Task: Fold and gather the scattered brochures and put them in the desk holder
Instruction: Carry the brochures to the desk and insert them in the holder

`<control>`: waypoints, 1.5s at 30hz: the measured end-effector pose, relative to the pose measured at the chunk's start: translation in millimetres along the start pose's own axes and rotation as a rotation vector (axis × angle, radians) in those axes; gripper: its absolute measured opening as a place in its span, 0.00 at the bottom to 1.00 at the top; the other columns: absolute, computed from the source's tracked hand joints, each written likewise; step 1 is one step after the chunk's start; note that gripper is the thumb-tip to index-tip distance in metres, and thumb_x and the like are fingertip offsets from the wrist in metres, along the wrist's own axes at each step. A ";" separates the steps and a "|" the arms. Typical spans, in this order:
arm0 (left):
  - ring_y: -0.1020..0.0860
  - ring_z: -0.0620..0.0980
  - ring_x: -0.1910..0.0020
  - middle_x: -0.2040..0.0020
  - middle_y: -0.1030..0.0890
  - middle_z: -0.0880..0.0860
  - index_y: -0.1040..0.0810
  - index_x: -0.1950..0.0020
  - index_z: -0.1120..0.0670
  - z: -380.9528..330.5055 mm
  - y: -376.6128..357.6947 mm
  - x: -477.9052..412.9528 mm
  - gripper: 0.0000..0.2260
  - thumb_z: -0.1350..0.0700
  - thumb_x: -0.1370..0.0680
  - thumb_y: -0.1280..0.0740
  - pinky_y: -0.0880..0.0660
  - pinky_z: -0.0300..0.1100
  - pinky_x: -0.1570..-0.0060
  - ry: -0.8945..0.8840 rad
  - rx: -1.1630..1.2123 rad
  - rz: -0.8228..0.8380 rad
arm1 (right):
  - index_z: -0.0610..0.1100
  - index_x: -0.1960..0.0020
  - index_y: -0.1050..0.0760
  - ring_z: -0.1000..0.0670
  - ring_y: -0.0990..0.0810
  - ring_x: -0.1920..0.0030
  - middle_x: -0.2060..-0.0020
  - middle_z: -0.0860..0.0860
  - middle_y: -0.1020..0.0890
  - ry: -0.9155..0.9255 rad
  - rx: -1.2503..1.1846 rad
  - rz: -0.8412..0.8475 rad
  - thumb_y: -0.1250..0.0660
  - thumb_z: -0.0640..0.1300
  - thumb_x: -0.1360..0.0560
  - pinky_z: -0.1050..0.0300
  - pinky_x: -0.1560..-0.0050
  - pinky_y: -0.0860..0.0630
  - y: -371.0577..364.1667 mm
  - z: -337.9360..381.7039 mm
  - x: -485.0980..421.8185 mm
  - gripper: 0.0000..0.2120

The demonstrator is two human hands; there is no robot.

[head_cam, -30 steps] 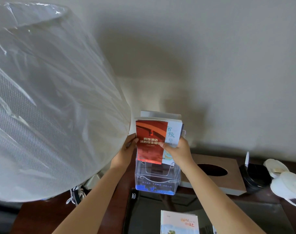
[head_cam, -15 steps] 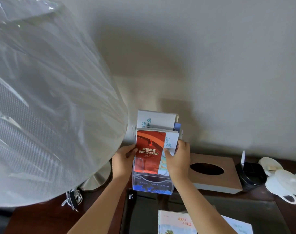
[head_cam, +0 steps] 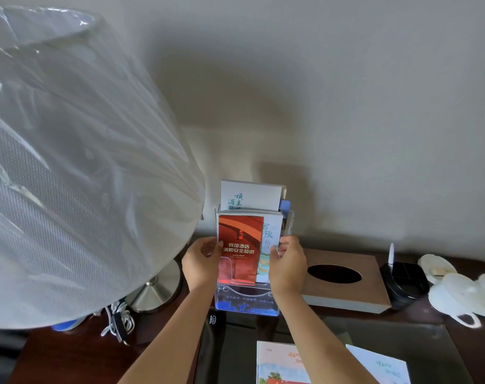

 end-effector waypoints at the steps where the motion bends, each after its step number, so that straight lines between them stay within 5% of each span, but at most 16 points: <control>1: 0.19 0.44 0.59 0.58 0.17 0.46 0.18 0.51 0.53 1.0 -0.5 0.3 0.06 0.54 0.27 0.28 0.25 0.38 0.56 0.016 0.002 -0.008 | 0.43 0.47 0.27 0.50 0.19 0.53 0.51 0.48 0.18 -0.004 -0.005 0.014 0.32 0.38 0.25 0.52 0.53 0.19 -0.2 -0.5 -0.4 0.08; 7: 0.19 0.51 0.54 0.48 0.19 0.54 0.22 0.43 0.57 -0.1 2.1 5.9 0.12 0.59 0.26 0.29 0.22 0.47 0.49 0.042 -0.010 -0.012 | 0.41 0.41 0.26 0.51 0.21 0.51 0.49 0.49 0.19 -0.008 -0.172 0.066 0.32 0.34 0.27 0.58 0.50 0.21 24.6 -7.9 13.1 0.15; 12: 0.24 0.41 0.59 0.49 0.22 0.51 0.24 0.47 0.51 12.8 27.4 64.3 0.11 0.63 0.27 0.35 0.26 0.41 0.53 0.046 0.045 -0.111 | 0.44 0.44 0.24 0.50 0.21 0.53 0.52 0.48 0.18 -0.152 -0.122 0.023 0.33 0.36 0.26 0.64 0.57 0.28 107.0 -91.7 39.0 0.11; 16: 0.23 0.41 0.55 0.49 0.23 0.51 0.26 0.50 0.46 64.4 8.8 159.5 0.13 0.65 0.26 0.34 0.30 0.32 0.58 0.137 -0.018 0.120 | 0.42 0.46 0.23 0.43 0.22 0.49 0.50 0.43 0.19 -0.412 0.129 0.056 0.31 0.38 0.27 0.50 0.48 0.25 173.2 -203.0 98.9 0.10; 19: 0.24 0.48 0.47 0.41 0.26 0.54 0.28 0.41 0.51 109.3 -21.8 224.9 0.16 0.58 0.27 0.30 0.27 0.42 0.48 0.313 -0.201 0.391 | 0.39 0.45 0.23 0.38 0.23 0.44 0.47 0.37 0.20 -0.667 0.348 0.118 0.27 0.43 0.30 0.43 0.38 0.28 208.4 -264.2 147.2 0.16; 21: 0.29 0.54 0.37 0.35 0.29 0.55 0.33 0.33 0.54 127.8 -32.9 252.8 0.26 0.50 0.27 0.29 0.34 0.48 0.35 0.379 -0.437 0.518 | 0.37 0.46 0.22 0.36 0.22 0.46 0.49 0.35 0.20 -0.724 0.341 0.103 0.25 0.41 0.33 0.42 0.39 0.28 216.5 -277.9 169.4 0.17; 24: 0.34 0.58 0.33 0.33 0.32 0.57 0.38 0.29 0.56 135.6 -36.8 265.3 0.33 0.47 0.29 0.29 0.39 0.49 0.32 0.445 -0.524 0.536 | 0.39 0.44 0.24 0.42 0.20 0.52 0.49 0.39 0.19 -0.647 0.149 0.252 0.27 0.38 0.30 0.53 0.48 0.25 179.6 -264.1 193.5 0.15; 29: 0.28 0.57 0.40 0.40 0.27 0.58 0.32 0.36 0.58 136.9 -41.8 266.3 0.26 0.49 0.29 0.30 0.30 0.50 0.39 0.505 -0.534 0.535 | 0.43 0.34 0.34 0.52 0.24 0.45 0.42 0.47 0.26 -0.589 0.032 0.622 0.31 0.49 0.26 0.62 0.47 0.27 83.9 -222.0 221.6 0.24; 33: 0.20 0.59 0.50 0.48 0.20 0.61 0.25 0.44 0.61 147.8 -43.1 265.1 0.20 0.49 0.28 0.30 0.22 0.52 0.47 0.597 -0.486 0.542 | 0.42 0.37 0.33 0.52 0.26 0.50 0.43 0.47 0.24 -0.635 0.181 0.599 0.32 0.50 0.26 0.64 0.59 0.29 68.9 -219.0 212.2 0.22; 38: 0.19 0.48 0.65 0.62 0.17 0.51 0.22 0.59 0.55 153.6 -47.4 267.9 0.10 0.50 0.23 0.33 0.23 0.41 0.62 0.561 -0.412 0.629 | 0.41 0.48 0.28 0.48 0.20 0.51 0.52 0.47 0.20 -0.676 0.227 0.508 0.26 0.53 0.32 0.55 0.52 0.22 72.7 -230.2 208.9 0.21; 45: 0.20 0.51 0.53 0.49 0.20 0.55 0.29 0.44 0.57 154.7 -42.5 277.8 0.09 0.53 0.19 0.39 0.22 0.43 0.59 0.590 -0.092 0.578 | 0.43 0.52 0.30 0.46 0.21 0.55 0.56 0.44 0.21 -0.587 -0.147 0.432 0.25 0.43 0.31 0.55 0.54 0.24 64.2 -222.3 215.4 0.15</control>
Point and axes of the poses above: each hand's wrist, its own x-axis away from the middle knuckle, its own y-axis out of the back of the hand, z = x × y, the point moved 9 cm from there along -x, towards the middle knuckle
